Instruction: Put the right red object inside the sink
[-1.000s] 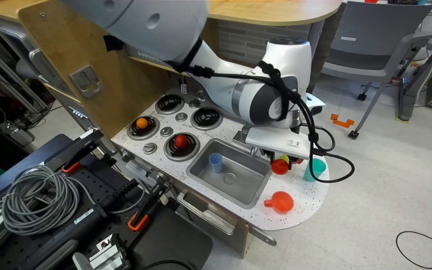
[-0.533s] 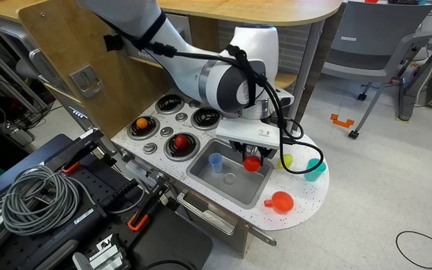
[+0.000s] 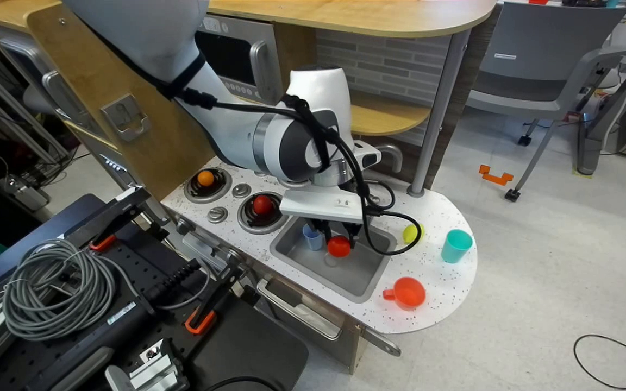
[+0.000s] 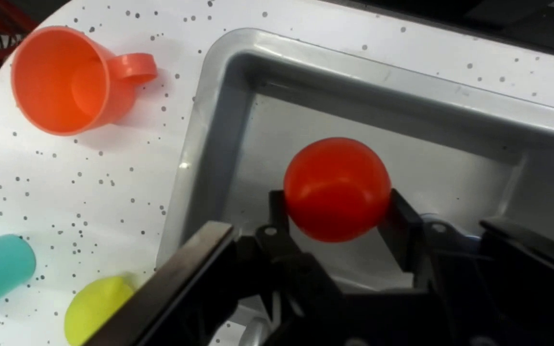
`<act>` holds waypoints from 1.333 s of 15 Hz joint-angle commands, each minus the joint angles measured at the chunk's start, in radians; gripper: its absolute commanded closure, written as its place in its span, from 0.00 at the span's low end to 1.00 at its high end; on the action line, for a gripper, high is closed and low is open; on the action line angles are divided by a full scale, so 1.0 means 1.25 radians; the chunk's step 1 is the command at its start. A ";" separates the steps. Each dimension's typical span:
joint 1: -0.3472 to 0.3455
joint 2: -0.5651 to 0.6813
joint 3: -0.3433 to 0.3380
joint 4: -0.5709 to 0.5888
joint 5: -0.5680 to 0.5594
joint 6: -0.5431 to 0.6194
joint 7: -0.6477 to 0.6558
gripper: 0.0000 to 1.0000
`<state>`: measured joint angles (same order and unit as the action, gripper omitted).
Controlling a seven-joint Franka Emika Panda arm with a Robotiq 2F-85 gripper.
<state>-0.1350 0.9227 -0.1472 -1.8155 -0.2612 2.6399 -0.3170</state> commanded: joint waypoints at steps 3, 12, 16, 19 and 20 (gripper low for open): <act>0.031 0.053 -0.031 0.019 -0.029 0.069 0.055 0.75; 0.022 0.176 -0.073 0.124 -0.030 0.106 0.058 0.75; 0.042 0.225 -0.086 0.160 -0.034 0.132 0.067 0.75; 0.059 0.244 -0.087 0.171 -0.034 0.147 0.070 0.75; 0.066 0.249 -0.088 0.175 -0.033 0.147 0.072 0.75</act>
<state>-0.0844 1.1968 -0.2351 -1.6325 -0.2716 2.7945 -0.2639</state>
